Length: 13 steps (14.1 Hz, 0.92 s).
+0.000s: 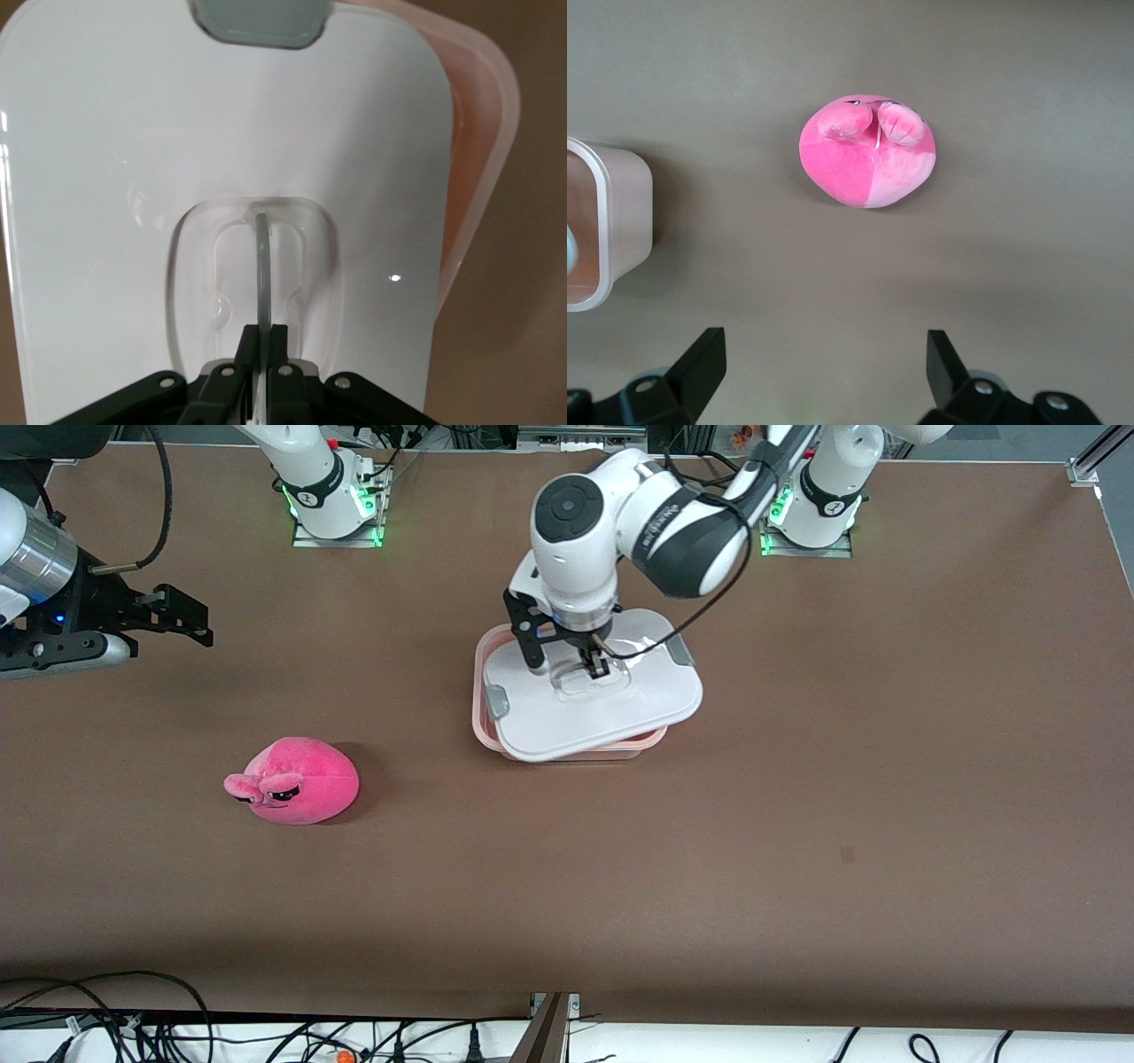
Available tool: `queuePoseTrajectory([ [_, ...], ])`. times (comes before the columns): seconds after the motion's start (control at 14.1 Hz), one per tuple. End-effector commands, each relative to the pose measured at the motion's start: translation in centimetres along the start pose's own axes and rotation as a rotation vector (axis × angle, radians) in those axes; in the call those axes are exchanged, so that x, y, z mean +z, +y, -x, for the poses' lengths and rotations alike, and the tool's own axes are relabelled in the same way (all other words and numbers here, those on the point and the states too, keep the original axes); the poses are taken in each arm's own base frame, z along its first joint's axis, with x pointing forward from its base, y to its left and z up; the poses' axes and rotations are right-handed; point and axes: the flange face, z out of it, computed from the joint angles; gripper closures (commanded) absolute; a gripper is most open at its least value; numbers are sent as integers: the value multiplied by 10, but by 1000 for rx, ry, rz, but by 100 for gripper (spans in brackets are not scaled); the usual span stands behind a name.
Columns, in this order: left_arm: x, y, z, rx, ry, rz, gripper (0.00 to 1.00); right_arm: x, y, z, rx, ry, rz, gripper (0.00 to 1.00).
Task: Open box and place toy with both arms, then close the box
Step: 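Lift the white lid off the pink box with the left gripper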
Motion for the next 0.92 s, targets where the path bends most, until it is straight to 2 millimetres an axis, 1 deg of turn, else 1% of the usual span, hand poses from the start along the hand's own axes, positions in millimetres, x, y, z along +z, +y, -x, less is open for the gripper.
queuePoseTrajectory([
  [0.0, -29, -62, 52, 9, 9, 54, 100, -5, -1, -1, -10, 1, 10, 0],
  [0.14, -38, -114, 98, 37, 7, 78, 100, -5, -1, 0, -15, -3, 11, 0],
  [0.21, -40, -142, 125, 40, 4, 89, 100, -5, -4, 0, -18, -1, 12, 0],
  [0.28, -39, -168, 153, 41, -2, 106, 100, -6, -9, -1, -23, 5, 13, 0],
  [0.35, -40, -191, 181, 56, -10, 123, 100, -5, -10, -4, -20, 16, 6, 0],
  [0.42, -50, -213, 205, 88, -4, 119, 100, 9, -5, -18, -21, 24, 0, 0],
  [0.49, -53, -232, 230, 112, -6, 127, 100, 14, -3, -23, -17, 21, -1, 0],
  [0.64, -50, -269, 288, 118, 3, 147, 100, 32, -1, -32, -15, -8, -2, 0],
  [0.78, -47, -297, 339, 146, 20, 151, 100, 59, -6, -46, -25, -48, 25, 0],
  [0.85, -45, -308, 363, 160, 28, 154, 100, 78, -3, -53, -30, -81, 34, 0],
])
